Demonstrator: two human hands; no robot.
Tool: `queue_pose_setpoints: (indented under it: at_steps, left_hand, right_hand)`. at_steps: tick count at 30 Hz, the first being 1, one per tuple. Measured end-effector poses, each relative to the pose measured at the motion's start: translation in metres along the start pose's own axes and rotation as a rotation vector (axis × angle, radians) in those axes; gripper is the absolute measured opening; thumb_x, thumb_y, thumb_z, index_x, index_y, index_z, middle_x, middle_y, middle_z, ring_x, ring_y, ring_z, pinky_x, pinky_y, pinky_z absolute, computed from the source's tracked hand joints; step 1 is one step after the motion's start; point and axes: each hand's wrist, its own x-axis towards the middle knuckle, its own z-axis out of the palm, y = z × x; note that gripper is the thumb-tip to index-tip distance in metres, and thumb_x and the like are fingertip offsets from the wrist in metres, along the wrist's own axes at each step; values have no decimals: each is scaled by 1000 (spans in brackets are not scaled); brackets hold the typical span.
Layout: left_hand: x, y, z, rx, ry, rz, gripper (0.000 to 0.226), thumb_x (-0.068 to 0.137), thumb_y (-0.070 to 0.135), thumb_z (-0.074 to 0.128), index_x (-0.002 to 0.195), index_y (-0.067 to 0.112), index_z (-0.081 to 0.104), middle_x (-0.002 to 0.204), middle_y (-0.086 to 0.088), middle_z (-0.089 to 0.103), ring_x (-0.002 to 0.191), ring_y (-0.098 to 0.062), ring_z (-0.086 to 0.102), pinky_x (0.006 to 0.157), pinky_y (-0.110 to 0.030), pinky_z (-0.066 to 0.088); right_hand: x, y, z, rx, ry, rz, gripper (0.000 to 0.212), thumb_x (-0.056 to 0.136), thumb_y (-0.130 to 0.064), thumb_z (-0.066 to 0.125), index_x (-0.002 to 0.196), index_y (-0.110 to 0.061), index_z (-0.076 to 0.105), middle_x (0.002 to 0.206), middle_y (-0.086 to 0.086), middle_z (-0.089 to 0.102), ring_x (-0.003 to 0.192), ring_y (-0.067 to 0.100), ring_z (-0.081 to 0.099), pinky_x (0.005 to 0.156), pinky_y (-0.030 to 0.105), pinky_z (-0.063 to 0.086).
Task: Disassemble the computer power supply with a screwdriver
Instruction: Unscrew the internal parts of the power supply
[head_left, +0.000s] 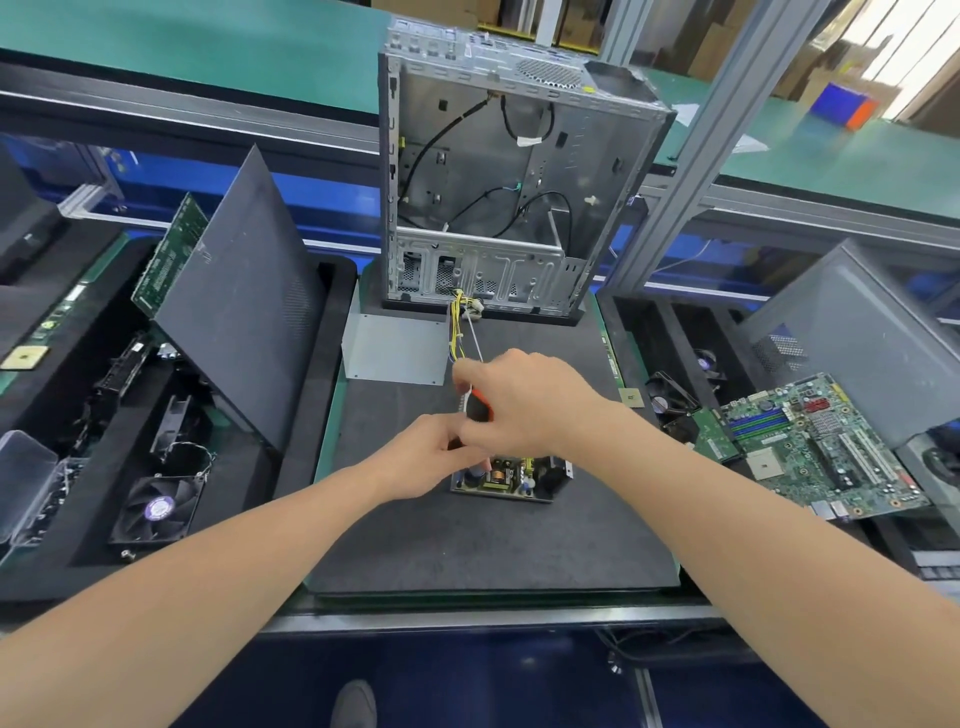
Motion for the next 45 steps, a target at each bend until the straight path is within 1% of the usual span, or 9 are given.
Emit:
queue_pose_setpoints:
  at_steps: [3, 6, 11, 18, 23, 28, 35, 41, 45]
  left_hand:
    - [0, 2, 0, 6, -2, -25, 27, 103, 47, 58, 92, 30, 75, 92, 18, 77, 82, 5, 68, 70, -10, 45]
    - [2, 1, 0, 56, -3, -43, 28, 102, 49, 58, 91, 31, 77, 89, 20, 76, 75, 4, 66, 68, -19, 46]
    - [0, 2, -2, 9, -6, -1, 27, 92, 58, 59, 101, 34, 68, 96, 19, 78, 90, 2, 70, 77, -24, 48]
    - [3, 0, -1, 64, -6, -14, 24, 100, 45, 61, 96, 27, 75, 89, 17, 77, 76, 2, 67, 66, -11, 46]
    - [2, -1, 0, 38, -1, -4, 18, 102, 34, 58, 98, 23, 72, 93, 17, 78, 85, 3, 69, 69, -4, 44]
    - [2, 0, 1, 30, 1, -23, 24, 103, 42, 61, 90, 29, 77, 87, 21, 76, 71, 9, 64, 63, -4, 42]
    - [2, -1, -3, 35, 17, 16, 15, 94, 55, 65, 98, 40, 65, 94, 19, 77, 87, 2, 71, 67, -7, 47]
    - [-6, -17, -23, 73, 77, 48, 11, 87, 58, 69, 96, 54, 64, 87, 10, 73, 75, -11, 63, 64, -14, 47]
    - [-27, -31, -46, 66, 115, -20, 10, 81, 59, 69, 79, 50, 65, 70, 19, 67, 59, 1, 53, 54, -10, 39]
  right_hand:
    - [2, -15, 4, -134, 94, 192, 50, 98, -66, 41, 90, -17, 45, 65, -1, 39, 57, 26, 45, 48, 30, 25]
    - [5, -20, 10, -57, 48, 231, 41, 102, -54, 45, 89, -15, 44, 67, 0, 37, 63, 28, 47, 55, 32, 33]
    - [2, -9, 4, 145, -53, 132, 11, 90, -26, 57, 99, -21, 53, 82, 3, 56, 74, 32, 60, 53, 31, 41]
    - [2, 3, -1, 236, -132, -77, 20, 75, -8, 70, 89, -21, 67, 94, -1, 52, 79, 4, 44, 68, 30, 45]
    - [0, 0, -2, 163, -75, -51, 25, 83, -30, 64, 107, -23, 59, 94, -4, 51, 84, 19, 56, 62, 34, 48]
    - [3, -15, 9, -143, 94, 202, 45, 99, -60, 43, 91, -16, 45, 65, 0, 34, 62, 28, 44, 51, 31, 28]
    - [7, -2, 5, 231, -69, 106, 16, 87, -31, 62, 99, -23, 54, 83, -1, 59, 77, 30, 61, 53, 32, 44]
    - [12, -7, 6, 312, -95, 24, 21, 82, -21, 66, 101, -23, 59, 88, -5, 51, 90, 27, 60, 66, 38, 53]
    - [27, -40, 10, 309, -52, -59, 20, 82, -19, 65, 102, -20, 60, 90, 0, 49, 86, 27, 57, 66, 38, 52]
